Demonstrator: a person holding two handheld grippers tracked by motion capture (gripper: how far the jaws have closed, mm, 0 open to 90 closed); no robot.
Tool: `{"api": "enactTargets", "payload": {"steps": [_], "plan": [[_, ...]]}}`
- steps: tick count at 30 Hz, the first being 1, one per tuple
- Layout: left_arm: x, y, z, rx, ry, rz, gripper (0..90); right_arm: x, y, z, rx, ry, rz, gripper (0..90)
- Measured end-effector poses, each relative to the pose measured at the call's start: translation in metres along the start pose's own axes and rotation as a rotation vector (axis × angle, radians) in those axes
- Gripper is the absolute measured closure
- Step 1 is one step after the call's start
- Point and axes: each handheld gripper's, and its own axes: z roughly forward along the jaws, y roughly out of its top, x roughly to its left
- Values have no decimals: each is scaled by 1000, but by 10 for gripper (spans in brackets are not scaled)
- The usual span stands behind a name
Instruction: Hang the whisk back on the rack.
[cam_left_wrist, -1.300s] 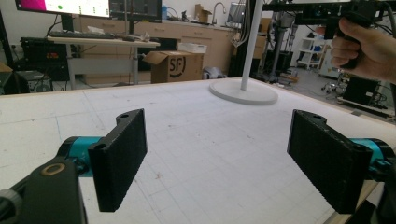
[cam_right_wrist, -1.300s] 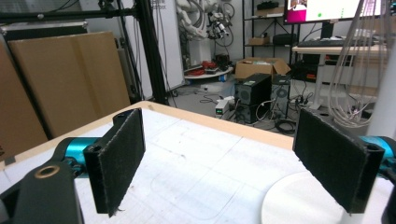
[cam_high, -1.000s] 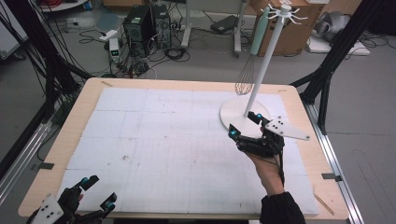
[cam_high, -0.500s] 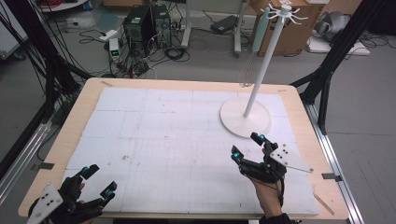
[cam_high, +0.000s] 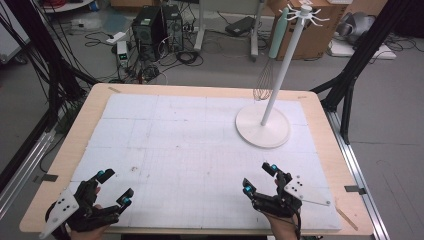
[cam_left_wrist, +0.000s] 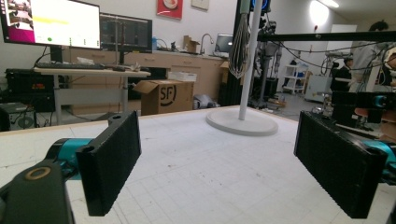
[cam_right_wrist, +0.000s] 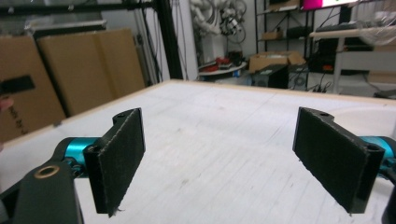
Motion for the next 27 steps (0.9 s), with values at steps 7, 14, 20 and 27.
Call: {"api": "enactTargets", "payload": {"steps": [7, 14, 20, 27], "plan": [[-4, -17, 2, 60, -12, 1, 146, 3, -7, 0, 28, 12, 1, 159], [-6, -22, 6, 98, -16, 15, 142, 0, -9, 0, 26, 28, 47, 159], [-3, -23, 6, 97, -8, 1, 142, -2, -9, -1, 18, 19, 45, 158], [0, -22, 4, 80, -4, 7, 132, -2, -11, 2, 31, 29, 42, 158]]}}
